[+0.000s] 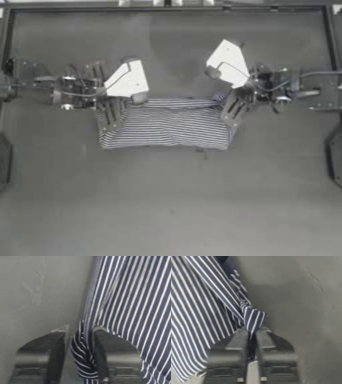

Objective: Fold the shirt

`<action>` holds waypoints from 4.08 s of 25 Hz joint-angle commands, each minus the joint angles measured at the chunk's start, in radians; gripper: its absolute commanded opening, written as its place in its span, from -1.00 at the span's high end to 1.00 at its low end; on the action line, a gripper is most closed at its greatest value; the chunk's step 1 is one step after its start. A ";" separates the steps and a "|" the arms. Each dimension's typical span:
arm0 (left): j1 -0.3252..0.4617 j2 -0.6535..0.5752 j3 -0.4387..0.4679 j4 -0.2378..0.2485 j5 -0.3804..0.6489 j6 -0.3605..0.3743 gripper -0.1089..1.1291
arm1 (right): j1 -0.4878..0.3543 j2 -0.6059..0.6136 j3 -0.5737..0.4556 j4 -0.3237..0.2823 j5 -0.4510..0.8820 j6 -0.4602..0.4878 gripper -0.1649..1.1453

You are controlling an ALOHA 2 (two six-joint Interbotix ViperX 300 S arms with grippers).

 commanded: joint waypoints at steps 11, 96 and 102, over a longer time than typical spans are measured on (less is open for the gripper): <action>0.003 -0.167 -0.043 0.000 -0.002 0.012 -0.82 | -0.006 -0.101 -0.075 -0.011 0.000 -0.003 -0.62; -0.058 -0.060 0.034 0.040 -0.528 0.014 -0.76 | 0.115 0.012 0.207 -0.310 -0.423 1.189 0.61; -0.067 0.006 0.020 0.043 -0.528 0.014 -0.60 | 0.121 0.012 0.202 -0.311 -0.423 1.180 0.71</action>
